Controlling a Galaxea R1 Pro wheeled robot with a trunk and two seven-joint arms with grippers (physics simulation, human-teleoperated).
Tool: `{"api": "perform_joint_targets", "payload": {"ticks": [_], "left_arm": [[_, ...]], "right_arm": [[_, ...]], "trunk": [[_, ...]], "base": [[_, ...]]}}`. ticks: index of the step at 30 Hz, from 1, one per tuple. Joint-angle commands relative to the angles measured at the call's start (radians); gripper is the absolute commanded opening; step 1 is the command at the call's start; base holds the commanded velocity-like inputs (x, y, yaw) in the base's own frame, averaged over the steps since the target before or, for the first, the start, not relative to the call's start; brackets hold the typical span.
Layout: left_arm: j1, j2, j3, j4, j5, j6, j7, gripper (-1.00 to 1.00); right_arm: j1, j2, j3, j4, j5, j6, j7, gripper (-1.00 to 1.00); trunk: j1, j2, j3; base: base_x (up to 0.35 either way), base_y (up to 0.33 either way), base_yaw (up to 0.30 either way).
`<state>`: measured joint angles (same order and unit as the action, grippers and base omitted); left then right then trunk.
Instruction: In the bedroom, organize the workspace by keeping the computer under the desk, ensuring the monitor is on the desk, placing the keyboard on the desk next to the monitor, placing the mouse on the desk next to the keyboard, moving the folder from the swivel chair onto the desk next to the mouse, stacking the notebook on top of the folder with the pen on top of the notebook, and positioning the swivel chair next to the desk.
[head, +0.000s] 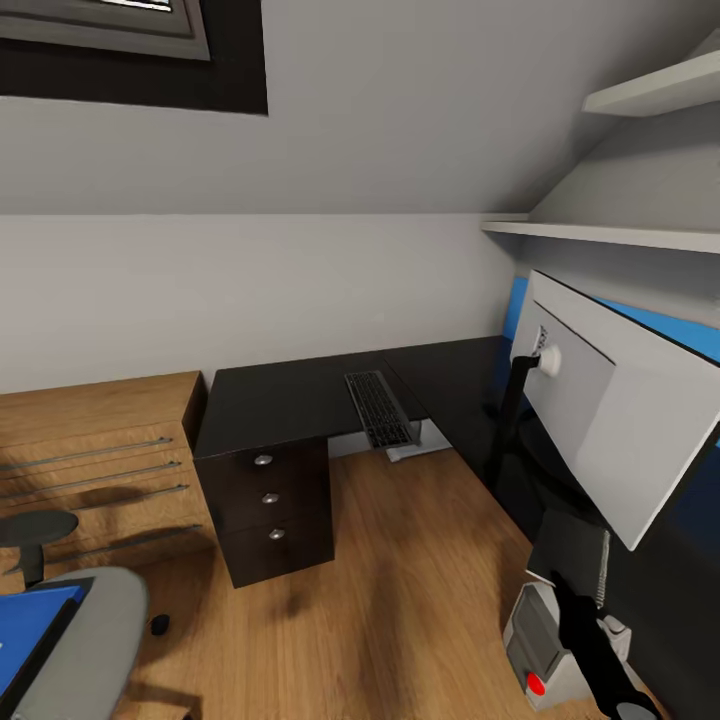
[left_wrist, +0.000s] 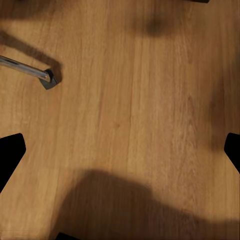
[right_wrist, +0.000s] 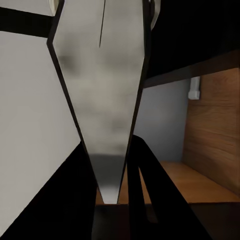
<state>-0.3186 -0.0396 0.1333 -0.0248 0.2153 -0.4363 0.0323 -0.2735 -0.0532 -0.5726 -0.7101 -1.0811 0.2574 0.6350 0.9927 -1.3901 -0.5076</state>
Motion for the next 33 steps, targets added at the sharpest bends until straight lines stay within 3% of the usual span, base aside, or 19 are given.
{"api": "perform_joint_targets", "payload": {"ticks": [1,25,33], "left_arm": [[0.0,0.0,0.008,0.0,-0.005,-0.003,0.002,1.0],[0.0,0.0,0.008,0.0,-0.005,-0.002,0.003,1.0],[0.0,0.0,0.008,0.0,-0.005,-0.002,0.003,1.0]], "right_arm": [[-0.001,-0.034,-0.046,0.0,-0.014,-0.001,0.007,-1.0],[-0.001,-0.027,-0.052,0.002,-0.019,-0.016,0.005,-1.0],[-0.001,-0.027,-0.052,0.002,-0.019,-0.018,0.003,-1.0]], "trunk": [[0.0,-0.001,-0.001],[0.0,-0.001,-0.001],[0.0,-0.001,0.005]], "base": [[-0.071,-0.025,0.0],[-0.009,-0.003,0.0],[0.0,0.0,0.118]]}}
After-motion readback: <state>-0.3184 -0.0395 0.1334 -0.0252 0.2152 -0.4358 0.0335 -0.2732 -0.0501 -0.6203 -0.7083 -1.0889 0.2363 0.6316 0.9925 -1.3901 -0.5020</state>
